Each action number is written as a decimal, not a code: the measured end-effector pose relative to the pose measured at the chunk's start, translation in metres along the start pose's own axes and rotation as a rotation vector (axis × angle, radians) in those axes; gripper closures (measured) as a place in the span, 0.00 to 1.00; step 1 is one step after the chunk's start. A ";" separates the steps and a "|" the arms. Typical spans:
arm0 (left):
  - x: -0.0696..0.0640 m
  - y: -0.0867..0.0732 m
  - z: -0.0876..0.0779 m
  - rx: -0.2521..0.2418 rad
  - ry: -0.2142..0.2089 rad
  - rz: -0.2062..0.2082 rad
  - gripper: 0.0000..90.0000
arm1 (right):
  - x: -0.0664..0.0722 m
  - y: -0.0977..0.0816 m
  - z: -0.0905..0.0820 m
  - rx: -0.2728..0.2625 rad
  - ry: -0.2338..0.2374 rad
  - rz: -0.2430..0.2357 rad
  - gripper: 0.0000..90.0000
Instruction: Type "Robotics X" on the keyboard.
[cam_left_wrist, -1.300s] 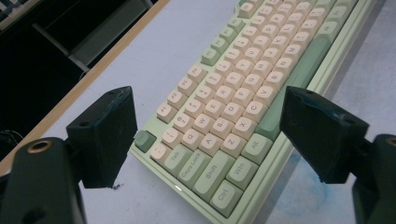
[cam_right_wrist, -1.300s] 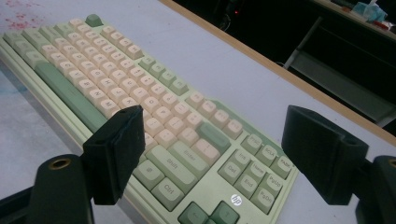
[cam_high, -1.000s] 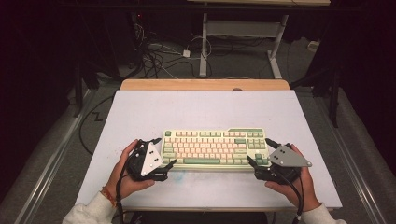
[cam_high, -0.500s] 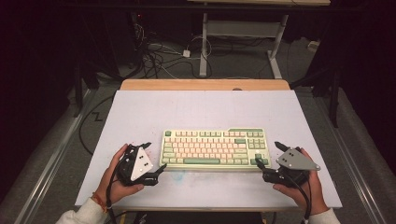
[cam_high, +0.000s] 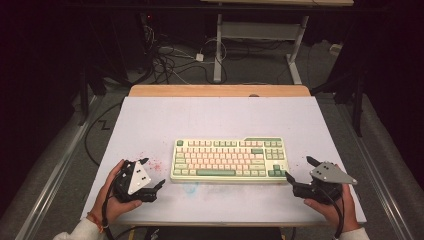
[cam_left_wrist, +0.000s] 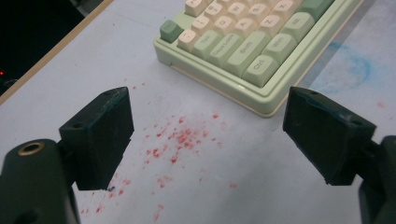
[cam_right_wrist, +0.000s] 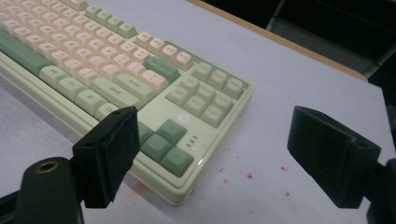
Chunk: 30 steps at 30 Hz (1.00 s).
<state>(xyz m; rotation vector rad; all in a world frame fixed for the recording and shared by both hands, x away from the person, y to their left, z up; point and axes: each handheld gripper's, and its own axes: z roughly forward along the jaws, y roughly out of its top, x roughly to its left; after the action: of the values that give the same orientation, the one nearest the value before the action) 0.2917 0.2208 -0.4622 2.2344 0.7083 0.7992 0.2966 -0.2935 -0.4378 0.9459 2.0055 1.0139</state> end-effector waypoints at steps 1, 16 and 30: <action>0.001 -0.002 0.000 0.005 -0.001 -0.002 0.17 | -0.002 -0.003 0.000 -0.002 -0.002 0.011 0.19; 0.001 -0.022 0.003 0.050 -0.022 -0.044 0.17 | -0.002 -0.027 -0.001 0.061 -0.016 0.005 0.19; 0.002 -0.024 0.001 0.048 -0.001 -0.054 0.17 | 0.006 -0.020 -0.001 0.052 -0.027 -0.035 0.19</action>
<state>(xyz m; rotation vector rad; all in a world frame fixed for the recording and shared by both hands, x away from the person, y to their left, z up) 0.2872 0.2372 -0.4794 2.2483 0.7910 0.7623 0.2863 -0.2973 -0.4559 0.9441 2.0282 0.9292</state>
